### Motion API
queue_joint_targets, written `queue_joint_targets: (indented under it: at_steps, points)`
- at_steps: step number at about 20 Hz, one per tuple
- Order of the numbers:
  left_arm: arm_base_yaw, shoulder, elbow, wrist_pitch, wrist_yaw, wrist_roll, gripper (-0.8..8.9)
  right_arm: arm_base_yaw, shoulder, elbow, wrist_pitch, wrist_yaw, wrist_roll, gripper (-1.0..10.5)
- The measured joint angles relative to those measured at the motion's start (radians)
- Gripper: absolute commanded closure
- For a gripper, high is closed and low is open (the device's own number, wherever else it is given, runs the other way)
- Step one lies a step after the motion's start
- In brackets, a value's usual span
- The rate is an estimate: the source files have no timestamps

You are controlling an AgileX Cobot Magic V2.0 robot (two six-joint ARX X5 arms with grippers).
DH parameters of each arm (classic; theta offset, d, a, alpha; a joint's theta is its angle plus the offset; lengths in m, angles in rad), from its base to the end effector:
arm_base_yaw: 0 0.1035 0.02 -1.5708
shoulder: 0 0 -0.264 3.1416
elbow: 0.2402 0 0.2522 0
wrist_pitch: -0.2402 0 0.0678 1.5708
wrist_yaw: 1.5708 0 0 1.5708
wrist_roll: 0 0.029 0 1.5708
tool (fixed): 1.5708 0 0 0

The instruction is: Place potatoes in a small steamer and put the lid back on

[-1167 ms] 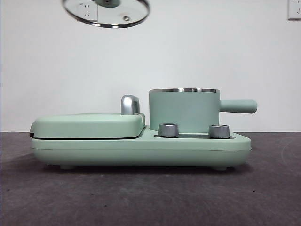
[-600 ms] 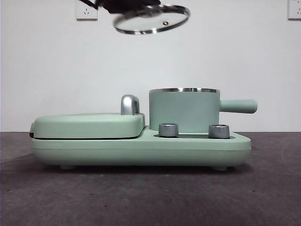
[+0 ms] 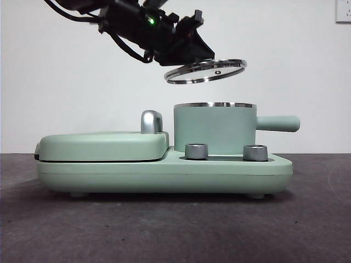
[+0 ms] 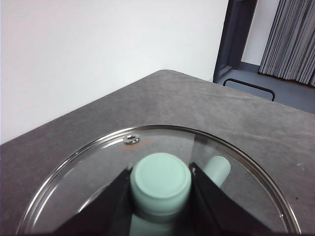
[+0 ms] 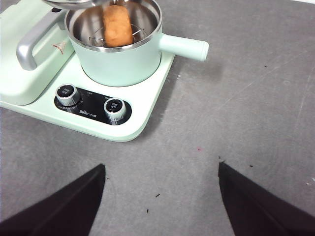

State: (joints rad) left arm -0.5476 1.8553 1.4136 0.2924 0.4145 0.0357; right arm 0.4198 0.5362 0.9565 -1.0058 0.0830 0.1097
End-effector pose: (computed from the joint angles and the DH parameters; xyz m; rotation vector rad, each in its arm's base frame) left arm 0.3649 -0.2362 0.2924 0.0432 0.1377 -0.9630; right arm 0.0675 0.0275 0.3397 -0.0406 0.5863 0.2951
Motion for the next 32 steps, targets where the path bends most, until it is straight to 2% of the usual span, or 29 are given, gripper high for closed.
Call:
queue_joint_targets:
  at_steps: [8, 16, 32]
  points:
    - [-0.004, 0.072, 0.03, 0.002, 0.0, 0.006, 7.99, 0.0, 0.0, 0.0, 0.0, 0.028, 0.0, 5.9]
    - [-0.024, 0.079, 0.031, -0.071, 0.0, 0.103, 7.99, 0.0, 0.0, 0.0, 0.0, 0.046, 0.0, 5.9]
    - [-0.027, 0.12, 0.039, -0.033, 0.0, 0.122, 7.99, 0.0, 0.0, 0.0, 0.0, 0.048, 0.0, 5.9]
